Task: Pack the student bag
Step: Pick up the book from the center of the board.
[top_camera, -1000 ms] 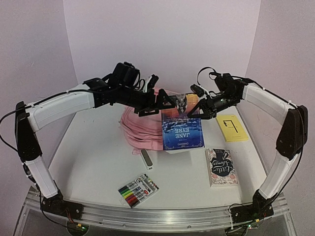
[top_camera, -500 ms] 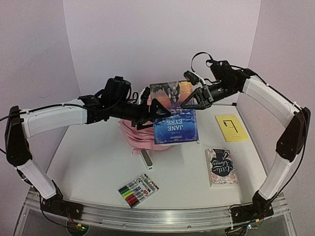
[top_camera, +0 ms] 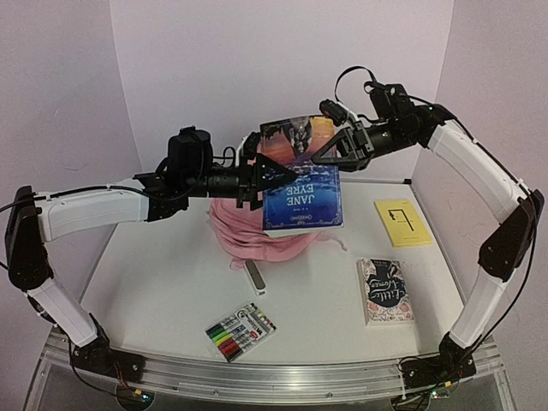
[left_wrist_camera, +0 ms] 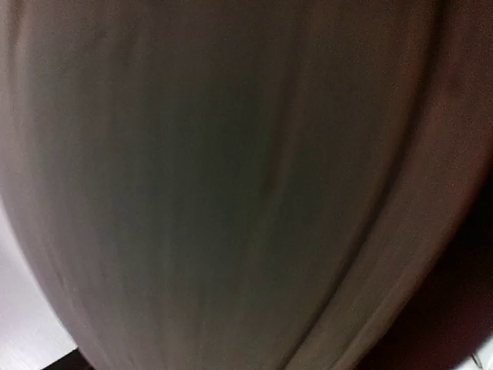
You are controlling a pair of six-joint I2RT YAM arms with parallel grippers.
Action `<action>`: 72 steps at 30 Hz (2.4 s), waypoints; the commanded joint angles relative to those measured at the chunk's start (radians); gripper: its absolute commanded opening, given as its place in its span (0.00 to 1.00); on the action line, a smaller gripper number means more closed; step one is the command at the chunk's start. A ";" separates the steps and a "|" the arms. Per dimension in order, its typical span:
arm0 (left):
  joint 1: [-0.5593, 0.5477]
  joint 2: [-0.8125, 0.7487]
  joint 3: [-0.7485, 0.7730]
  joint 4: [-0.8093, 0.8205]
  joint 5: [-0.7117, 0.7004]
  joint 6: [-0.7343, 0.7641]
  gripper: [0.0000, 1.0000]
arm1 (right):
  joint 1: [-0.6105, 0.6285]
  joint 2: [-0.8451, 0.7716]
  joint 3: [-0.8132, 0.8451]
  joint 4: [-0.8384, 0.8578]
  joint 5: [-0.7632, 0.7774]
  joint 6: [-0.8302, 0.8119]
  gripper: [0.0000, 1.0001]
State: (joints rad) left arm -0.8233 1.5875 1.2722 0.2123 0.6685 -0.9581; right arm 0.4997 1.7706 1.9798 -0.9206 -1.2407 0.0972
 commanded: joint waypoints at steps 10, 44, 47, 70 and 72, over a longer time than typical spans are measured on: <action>0.002 -0.107 -0.130 0.139 -0.032 -0.083 0.91 | 0.040 0.030 0.121 0.187 -0.179 0.062 0.00; 0.010 -0.026 -0.187 0.279 0.117 -0.187 1.00 | 0.139 0.090 0.291 0.453 -0.180 0.383 0.00; 0.016 -0.086 -0.239 0.240 0.078 -0.166 1.00 | 0.139 0.087 0.285 0.501 -0.174 0.432 0.00; 0.035 -0.423 -0.344 -0.120 -0.101 -0.025 1.00 | 0.140 0.059 0.091 0.871 -0.142 0.735 0.00; 0.035 -0.395 -0.335 -0.067 -0.082 -0.036 1.00 | 0.140 0.039 -0.003 1.200 -0.140 0.953 0.00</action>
State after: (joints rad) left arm -0.7857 1.1406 0.9207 0.1080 0.5659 -1.0115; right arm 0.6338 1.8936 2.0635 -0.3351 -1.3233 0.7008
